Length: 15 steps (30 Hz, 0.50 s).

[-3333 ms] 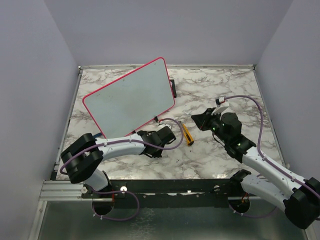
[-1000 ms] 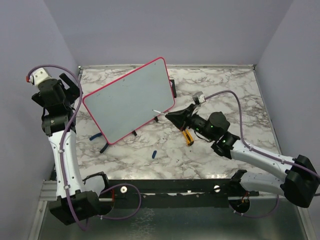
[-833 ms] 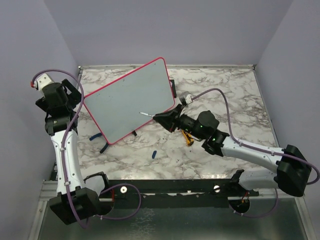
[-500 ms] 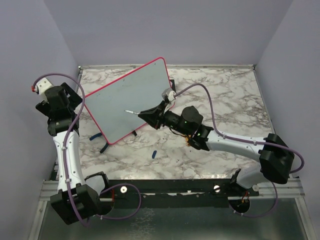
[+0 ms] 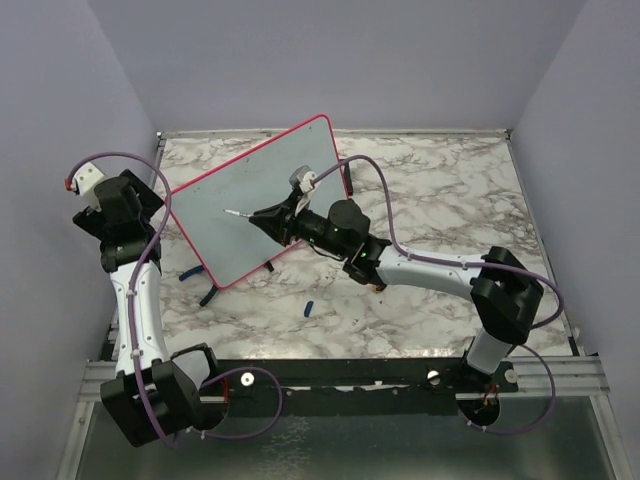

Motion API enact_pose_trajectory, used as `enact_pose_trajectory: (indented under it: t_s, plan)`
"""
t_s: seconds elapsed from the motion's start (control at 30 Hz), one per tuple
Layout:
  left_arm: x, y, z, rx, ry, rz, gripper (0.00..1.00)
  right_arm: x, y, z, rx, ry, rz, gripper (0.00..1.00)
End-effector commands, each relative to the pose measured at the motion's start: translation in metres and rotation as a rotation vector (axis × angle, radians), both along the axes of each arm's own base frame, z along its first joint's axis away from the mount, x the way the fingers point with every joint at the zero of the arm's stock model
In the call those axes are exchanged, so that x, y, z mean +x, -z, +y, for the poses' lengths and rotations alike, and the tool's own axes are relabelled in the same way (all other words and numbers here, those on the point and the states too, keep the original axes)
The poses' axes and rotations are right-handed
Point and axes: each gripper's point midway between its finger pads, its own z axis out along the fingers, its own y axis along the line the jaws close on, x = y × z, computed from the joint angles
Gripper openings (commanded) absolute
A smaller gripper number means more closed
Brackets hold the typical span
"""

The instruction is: Write a sentence on the whiteboard

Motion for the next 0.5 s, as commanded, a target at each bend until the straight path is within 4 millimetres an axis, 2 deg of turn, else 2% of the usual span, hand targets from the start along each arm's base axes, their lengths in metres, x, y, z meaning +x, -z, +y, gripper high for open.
enact_pose_trajectory:
  t_s: [0.0,0.47]
  plan:
    - [0.003,0.013,0.004,-0.001,-0.012,0.008,0.99,-0.001,-0.001,0.023,-0.001,-0.036,-0.048,0.01]
    - [0.008,0.032,-0.004,-0.02,0.052,0.036,0.98,0.007,0.017,0.055,-0.038,-0.045,-0.045,0.01]
